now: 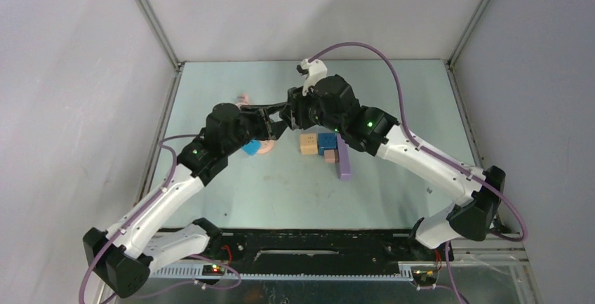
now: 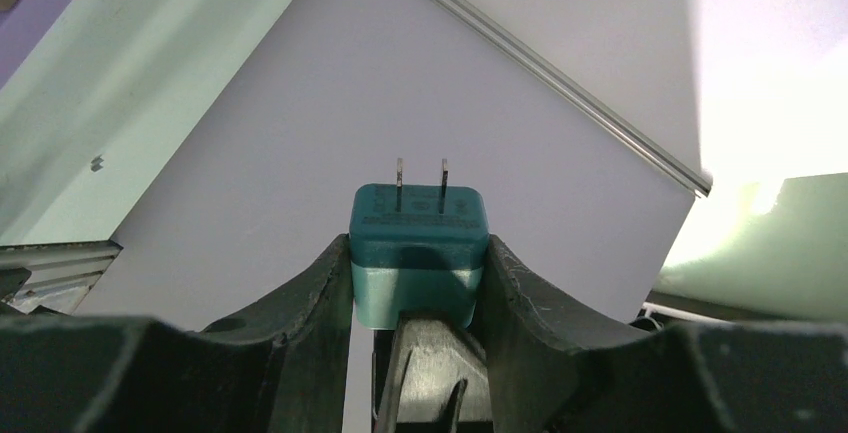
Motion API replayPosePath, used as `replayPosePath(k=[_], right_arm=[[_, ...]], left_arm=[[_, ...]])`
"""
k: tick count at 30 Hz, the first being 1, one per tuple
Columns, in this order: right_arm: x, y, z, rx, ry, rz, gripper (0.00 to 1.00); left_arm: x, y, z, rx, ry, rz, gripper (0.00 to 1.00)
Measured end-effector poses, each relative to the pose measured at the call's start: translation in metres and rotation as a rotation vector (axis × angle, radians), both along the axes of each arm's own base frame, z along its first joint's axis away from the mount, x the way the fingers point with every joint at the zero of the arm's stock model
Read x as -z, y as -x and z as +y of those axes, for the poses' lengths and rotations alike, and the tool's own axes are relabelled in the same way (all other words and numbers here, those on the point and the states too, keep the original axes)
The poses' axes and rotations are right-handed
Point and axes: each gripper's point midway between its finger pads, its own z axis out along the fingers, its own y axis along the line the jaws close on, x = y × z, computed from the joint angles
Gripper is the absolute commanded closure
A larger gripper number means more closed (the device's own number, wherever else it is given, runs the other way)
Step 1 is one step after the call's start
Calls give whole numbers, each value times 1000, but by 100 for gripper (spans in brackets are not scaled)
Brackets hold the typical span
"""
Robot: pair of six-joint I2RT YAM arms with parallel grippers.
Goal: Insert the plug
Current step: Pick up the plug from the socket.
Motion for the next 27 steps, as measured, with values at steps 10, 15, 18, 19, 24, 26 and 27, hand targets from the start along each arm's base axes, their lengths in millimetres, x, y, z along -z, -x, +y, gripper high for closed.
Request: replayPosePath(k=[10, 15, 18, 19, 24, 26, 27], right_arm=[[2, -3, -4, 17, -3, 21, 49], [2, -4, -5, 8, -22, 45, 85], [4, -3, -6, -17, -11, 41, 100], [5, -3, -5, -27, -10, 44, 100], [5, -5, -4, -49, -34, 61, 100], [11, -6, -5, -49, -42, 81, 100], [15, -7, -5, -48, -48, 95, 100]], left_arm=[[5, 2, 3, -10, 5, 1, 100], [2, 1, 4, -17, 10, -10, 100], [5, 2, 5, -17, 7, -7, 94], [6, 3, 5, -16, 7, -6, 80], [4, -1, 7, -30, -17, -41, 7], [-2, -5, 11, -39, -46, -104, 8], [-3, -7, 14, -42, -78, -139, 13]])
